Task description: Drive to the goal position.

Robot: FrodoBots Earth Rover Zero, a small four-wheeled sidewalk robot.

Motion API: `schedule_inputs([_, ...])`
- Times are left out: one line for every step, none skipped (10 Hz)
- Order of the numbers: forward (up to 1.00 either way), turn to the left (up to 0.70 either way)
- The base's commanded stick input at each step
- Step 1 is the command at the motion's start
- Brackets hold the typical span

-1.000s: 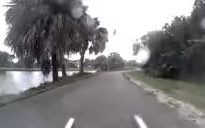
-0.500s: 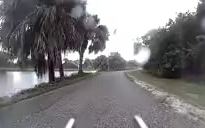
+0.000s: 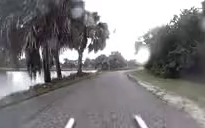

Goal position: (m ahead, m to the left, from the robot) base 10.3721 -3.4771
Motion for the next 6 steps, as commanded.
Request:
schedule_inputs([0.85, 0.00])
schedule_inputs([0.85, 0.00])
schedule_inputs([0.85, 0.00])
schedule_inputs([0.85, 0.00])
schedule_inputs([0.85, 0.00])
schedule_inputs([0.85, 0.00])
